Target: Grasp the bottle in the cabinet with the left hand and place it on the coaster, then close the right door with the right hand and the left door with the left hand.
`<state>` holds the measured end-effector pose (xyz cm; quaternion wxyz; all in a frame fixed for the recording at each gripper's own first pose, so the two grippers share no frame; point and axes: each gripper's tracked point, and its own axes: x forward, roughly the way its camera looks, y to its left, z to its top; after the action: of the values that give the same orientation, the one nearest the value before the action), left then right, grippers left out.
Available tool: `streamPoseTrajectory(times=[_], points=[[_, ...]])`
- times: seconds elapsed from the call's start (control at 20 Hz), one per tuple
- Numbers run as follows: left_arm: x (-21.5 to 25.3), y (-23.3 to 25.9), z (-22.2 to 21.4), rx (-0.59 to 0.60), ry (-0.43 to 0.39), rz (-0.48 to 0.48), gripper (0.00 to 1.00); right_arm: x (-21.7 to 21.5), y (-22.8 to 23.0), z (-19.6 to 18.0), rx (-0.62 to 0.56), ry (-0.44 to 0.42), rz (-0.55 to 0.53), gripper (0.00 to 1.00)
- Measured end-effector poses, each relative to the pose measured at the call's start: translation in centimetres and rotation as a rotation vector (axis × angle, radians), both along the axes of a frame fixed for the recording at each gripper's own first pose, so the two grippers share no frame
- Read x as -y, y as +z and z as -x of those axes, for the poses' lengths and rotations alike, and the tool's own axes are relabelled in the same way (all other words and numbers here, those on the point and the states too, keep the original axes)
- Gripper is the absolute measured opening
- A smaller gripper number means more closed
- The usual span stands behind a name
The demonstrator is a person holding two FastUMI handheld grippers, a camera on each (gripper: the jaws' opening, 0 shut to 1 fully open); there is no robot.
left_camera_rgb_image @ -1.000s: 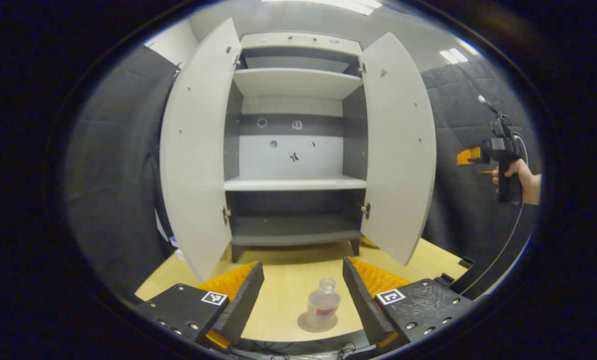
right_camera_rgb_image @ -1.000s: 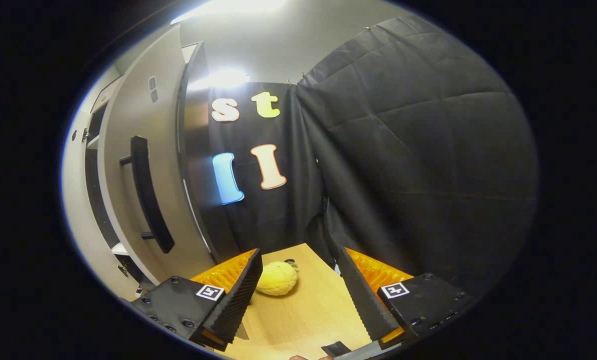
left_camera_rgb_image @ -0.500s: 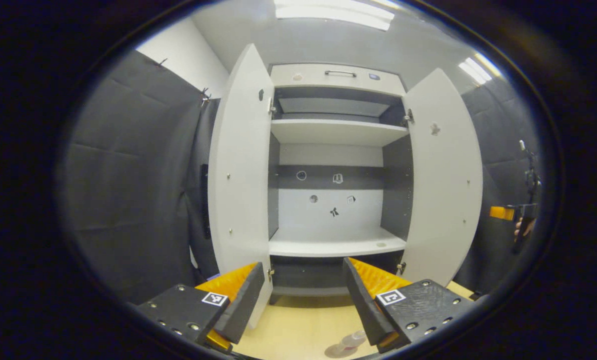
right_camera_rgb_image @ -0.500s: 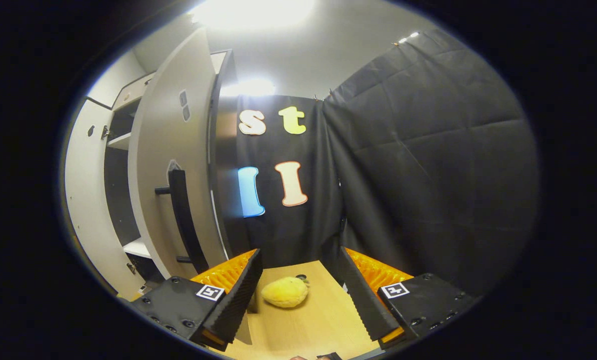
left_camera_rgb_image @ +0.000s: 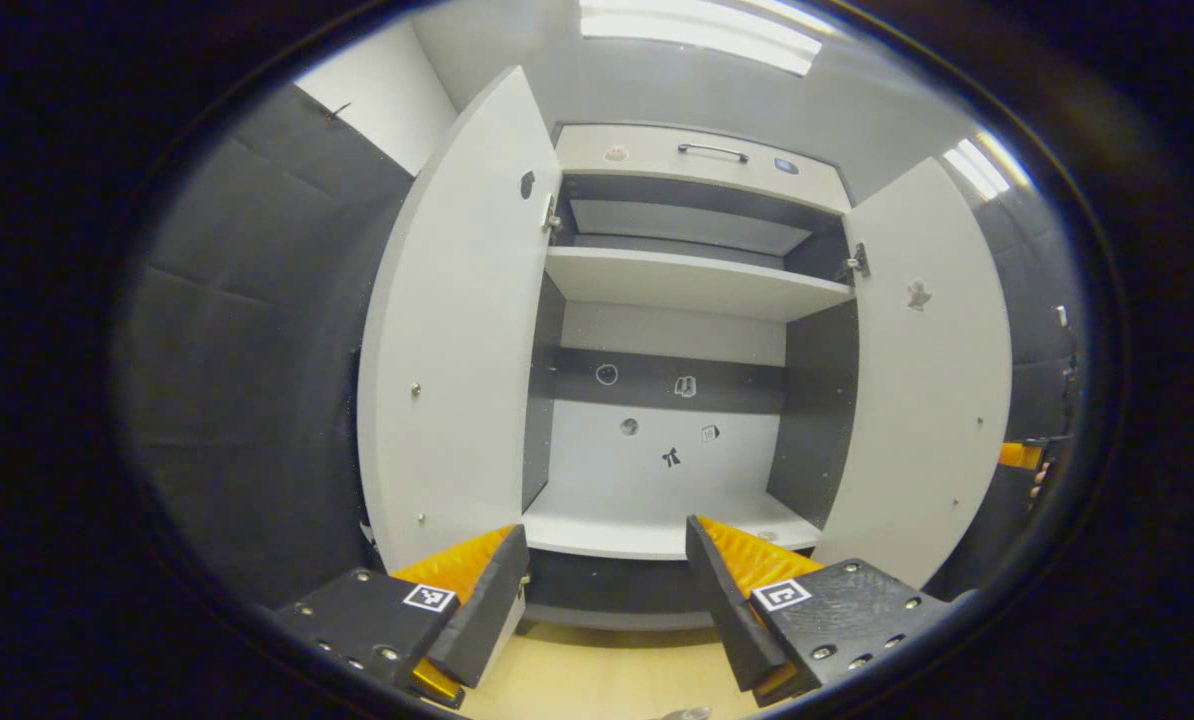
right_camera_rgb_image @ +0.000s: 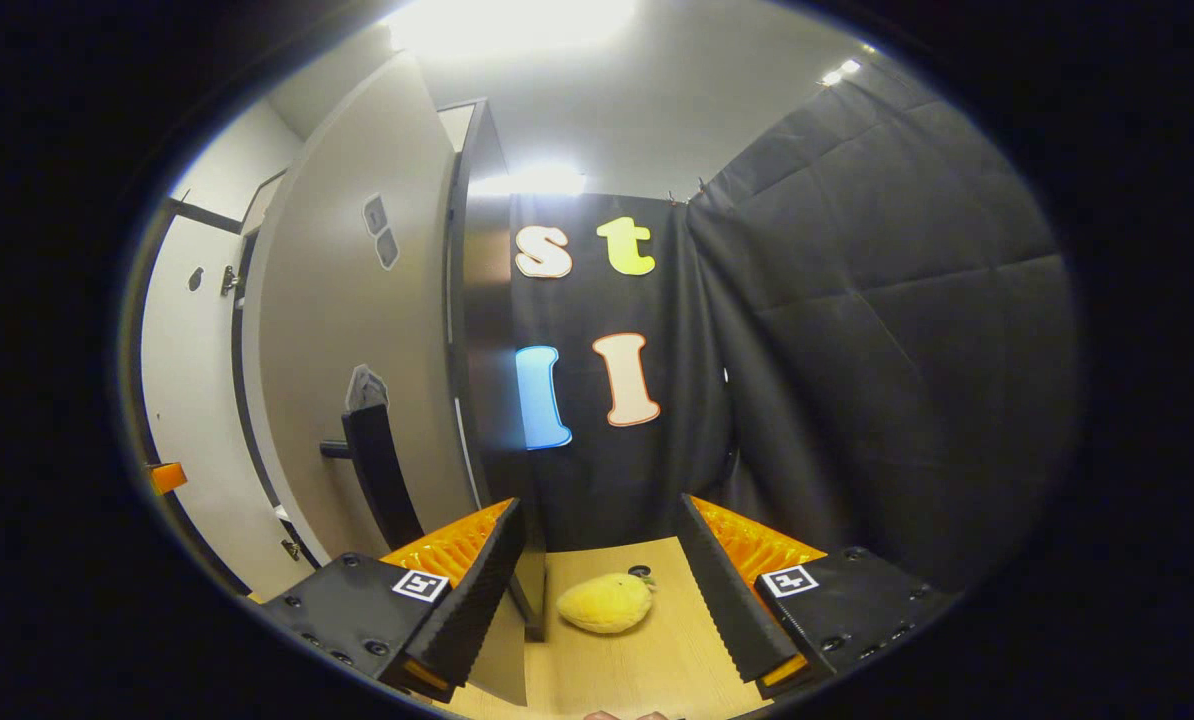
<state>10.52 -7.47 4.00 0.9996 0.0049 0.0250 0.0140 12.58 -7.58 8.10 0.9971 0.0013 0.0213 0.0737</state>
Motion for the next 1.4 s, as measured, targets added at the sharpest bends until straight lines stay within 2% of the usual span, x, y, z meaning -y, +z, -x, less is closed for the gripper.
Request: streamPoseTrajectory(times=[0.15, 0.35, 0.5, 0.65, 0.8, 1.0, 1.2, 1.25, 1.3, 1.35, 1.4], points=[[0.2, -0.2, -0.9, 0.004, 0.013, -0.025, 0.92, -0.5, -0.1, -1.8, -0.027, 0.016, 0.024, 0.98], [0.7, -1.0, -1.9, -0.003, 0.018, 0.015, 0.92, -2.9, 0.3, -2.0, -0.052, 0.089, -0.007, 0.98], [0.7, -1.8, -2.3, -0.016, 0.027, 0.01, 0.92, -3.1, 0.9, -2.0, -0.005, 0.098, 0.018, 0.97], [0.4, -2.5, -2.3, -0.038, 0.053, -0.001, 0.92, -4.0, 0.4, -1.8, -0.007, 0.096, 0.027, 0.97], [1.2, -3.0, -2.0, -0.039, 0.035, 0.056, 0.92, -6.4, 0.5, -1.2, -0.001, 0.129, 0.05, 0.96], [1.0, -3.6, -2.1, -0.046, 0.004, 0.057, 0.92, -10.4, -0.2, -0.4, -0.012, 0.17, 0.006, 0.96], [0.8, -4.6, -1.5, -0.076, -0.054, 0.143, 0.92, -14.0, -0.5, -0.1, -0.019, 0.163, 0.013, 0.97], [0.4, -4.7, -1.2, -0.078, -0.058, 0.137, 0.92, -14.9, -0.4, -0.1, -0.007, 0.164, 0.022, 0.97], [-0.6, -4.9, -0.8, -0.085, -0.05, 0.12, 0.92, -16.1, -0.5, -0.2, -0.005, 0.17, 0.027, 0.91], [-1.5, -5.0, -0.4, -0.089, -0.038, 0.1, 0.92, -17.4, -0.7, -0.3, -0.004, 0.183, 0.026, 0.97], [-2.3, -4.8, 0.0, -0.086, -0.031, 0.082, 0.92, -18.8, -1.1, -0.3, -0.014, 0.204, 0.028, 0.97]])
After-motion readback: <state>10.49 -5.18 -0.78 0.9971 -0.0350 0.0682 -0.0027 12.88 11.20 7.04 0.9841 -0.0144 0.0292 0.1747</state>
